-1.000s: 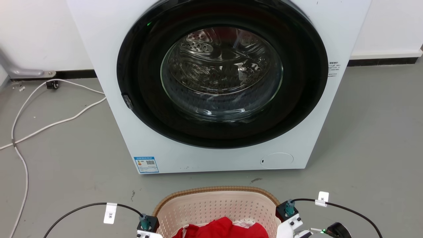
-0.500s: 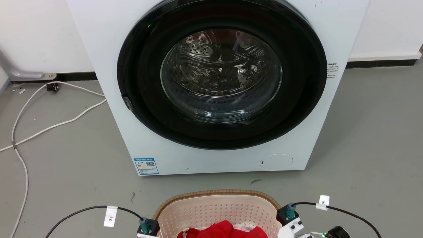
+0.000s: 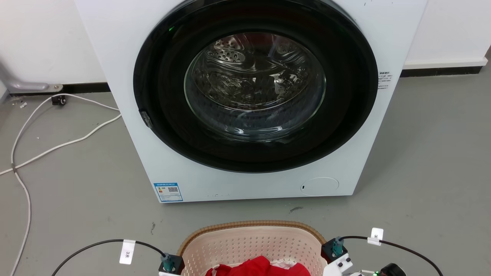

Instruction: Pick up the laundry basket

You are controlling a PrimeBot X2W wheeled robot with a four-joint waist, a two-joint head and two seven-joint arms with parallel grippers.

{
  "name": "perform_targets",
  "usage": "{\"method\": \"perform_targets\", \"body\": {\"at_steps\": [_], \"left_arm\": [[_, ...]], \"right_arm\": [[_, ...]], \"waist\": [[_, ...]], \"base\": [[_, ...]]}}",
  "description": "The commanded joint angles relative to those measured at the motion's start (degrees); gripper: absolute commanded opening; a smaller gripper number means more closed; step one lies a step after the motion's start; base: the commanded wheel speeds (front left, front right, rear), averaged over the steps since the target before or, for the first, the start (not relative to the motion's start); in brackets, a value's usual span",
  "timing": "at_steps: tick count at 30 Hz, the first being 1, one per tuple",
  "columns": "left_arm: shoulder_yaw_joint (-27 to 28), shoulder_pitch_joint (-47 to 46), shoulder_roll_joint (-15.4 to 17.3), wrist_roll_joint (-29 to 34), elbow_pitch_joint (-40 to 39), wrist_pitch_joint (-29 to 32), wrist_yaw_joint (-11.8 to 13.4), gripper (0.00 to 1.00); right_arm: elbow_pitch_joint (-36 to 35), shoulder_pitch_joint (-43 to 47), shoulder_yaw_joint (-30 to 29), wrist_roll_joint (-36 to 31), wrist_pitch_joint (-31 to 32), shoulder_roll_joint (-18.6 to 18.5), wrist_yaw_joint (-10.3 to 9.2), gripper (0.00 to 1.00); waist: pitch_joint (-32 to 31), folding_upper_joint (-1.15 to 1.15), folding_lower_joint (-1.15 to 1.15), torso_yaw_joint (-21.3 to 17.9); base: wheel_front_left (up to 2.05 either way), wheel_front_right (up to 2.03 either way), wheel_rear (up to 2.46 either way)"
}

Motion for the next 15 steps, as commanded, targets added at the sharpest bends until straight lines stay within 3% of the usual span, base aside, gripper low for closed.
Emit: {"method": "perform_targets", "body": {"at_steps": [1, 15], "left_arm": [[-0.62, -1.01, -0.13, -0.37, -0.38, -0.68, -0.63, 0.0], [-3.1, -1.55, 0.07, -2.84, 0.1, -1.51, -0.63, 0.0]], "right_arm": [[0.01, -0.49, 0.59, 0.16, -0.32, 0.44, 0.2, 0.0], [0.45, -0.86, 2.39, 1.85, -0.96, 0.5, 0.2, 0.0]], "waist": [[0.01, 0.0, 0.0, -0.04], [0.23, 0.0, 0.0, -0.14]], "base": [[0.0, 0.0, 0.0], [0.0, 0.0, 0.0]]}}
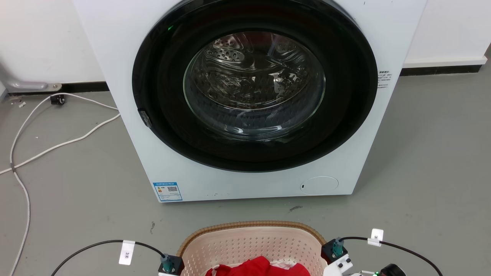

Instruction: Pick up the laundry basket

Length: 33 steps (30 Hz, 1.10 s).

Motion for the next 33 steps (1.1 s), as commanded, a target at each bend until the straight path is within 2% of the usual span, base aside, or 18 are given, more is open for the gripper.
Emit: {"method": "perform_targets", "body": {"at_steps": [1, 33], "left_arm": [[-0.42, -1.27, -0.08, -0.22, -0.36, -0.54, -0.63, 0.0], [-5.24, -1.68, -0.07, -4.74, 0.43, -1.55, -0.64, 0.0]], "right_arm": [[0.06, -0.64, 0.53, 0.19, -0.22, 0.45, 0.2, 0.0], [0.55, -0.75, 2.09, 1.64, -1.08, 0.84, 0.2, 0.0]], "waist": [[0.01, 0.0, 0.0, -0.02], [0.06, 0.0, 0.0, 0.05]], "base": [[0.0, 0.0, 0.0], [0.0, 0.0, 0.0]]}}
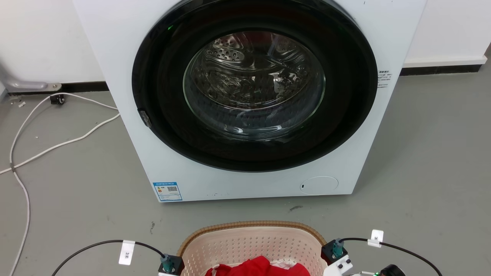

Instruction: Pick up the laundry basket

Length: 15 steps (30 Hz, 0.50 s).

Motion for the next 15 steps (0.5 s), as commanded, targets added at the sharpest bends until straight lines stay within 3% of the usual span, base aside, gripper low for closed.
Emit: {"method": "perform_targets", "body": {"at_steps": [1, 15], "left_arm": [[-0.4, -0.86, -0.17, -0.23, -0.35, -0.46, -0.64, 0.0], [-2.22, -1.02, 0.01, -1.86, -0.21, -0.82, -0.64, 0.0]], "right_arm": [[-0.19, -0.54, 0.37, 0.16, -0.22, 0.58, 0.2, 0.0], [-0.16, -0.39, 0.62, 0.39, -0.22, 0.76, 0.2, 0.0]], "waist": [[-0.02, 0.0, 0.0, 0.0], [-0.08, 0.0, 0.0, -0.11]], "base": [[0.0, 0.0, 0.0], [0.0, 0.0, 0.0]]}}
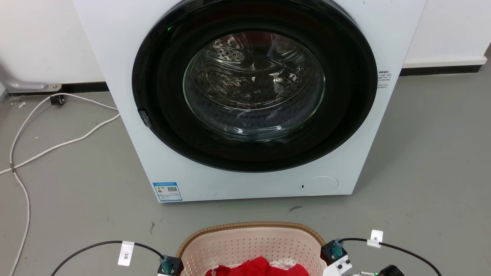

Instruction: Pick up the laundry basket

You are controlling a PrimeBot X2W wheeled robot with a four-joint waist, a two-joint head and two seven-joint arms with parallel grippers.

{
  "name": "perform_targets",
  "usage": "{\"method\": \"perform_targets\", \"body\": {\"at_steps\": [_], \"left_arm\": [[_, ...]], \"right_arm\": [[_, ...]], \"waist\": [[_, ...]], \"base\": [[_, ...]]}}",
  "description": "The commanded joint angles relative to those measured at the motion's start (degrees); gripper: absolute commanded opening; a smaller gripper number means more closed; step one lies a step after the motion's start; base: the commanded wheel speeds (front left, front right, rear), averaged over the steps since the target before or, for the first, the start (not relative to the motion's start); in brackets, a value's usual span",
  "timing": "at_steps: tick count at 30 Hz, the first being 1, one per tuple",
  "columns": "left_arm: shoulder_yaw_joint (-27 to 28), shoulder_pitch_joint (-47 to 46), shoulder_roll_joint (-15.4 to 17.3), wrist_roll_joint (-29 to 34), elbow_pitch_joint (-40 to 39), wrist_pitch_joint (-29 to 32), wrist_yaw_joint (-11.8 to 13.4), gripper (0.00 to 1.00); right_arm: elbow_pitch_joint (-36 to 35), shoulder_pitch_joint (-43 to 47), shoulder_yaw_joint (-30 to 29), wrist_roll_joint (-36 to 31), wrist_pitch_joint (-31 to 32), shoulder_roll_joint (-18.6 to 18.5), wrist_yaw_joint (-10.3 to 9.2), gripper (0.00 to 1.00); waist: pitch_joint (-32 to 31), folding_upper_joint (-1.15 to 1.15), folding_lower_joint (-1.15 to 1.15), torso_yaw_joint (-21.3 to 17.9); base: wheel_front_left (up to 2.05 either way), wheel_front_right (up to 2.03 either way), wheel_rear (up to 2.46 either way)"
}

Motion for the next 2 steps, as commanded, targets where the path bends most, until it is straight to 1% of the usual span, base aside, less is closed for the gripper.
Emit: {"method": "perform_targets", "body": {"at_steps": [1, 2], "left_arm": [[-0.45, -1.01, -0.18, -0.11, -0.42, -0.43, -0.64, 0.0], [-0.55, -1.06, -0.17, -0.24, -0.42, -0.45, -0.64, 0.0]], "right_arm": [[-0.24, -0.41, 0.37, 0.02, -0.14, 0.63, 0.2, 0.0], [-0.24, -0.43, 0.39, 0.04, -0.12, 0.64, 0.2, 0.0]], "waist": [[0.02, 0.0, 0.0, -0.02], [0.03, 0.0, 0.0, -0.03]], "base": [[0.0, 0.0, 0.0], [0.0, 0.0, 0.0]]}}
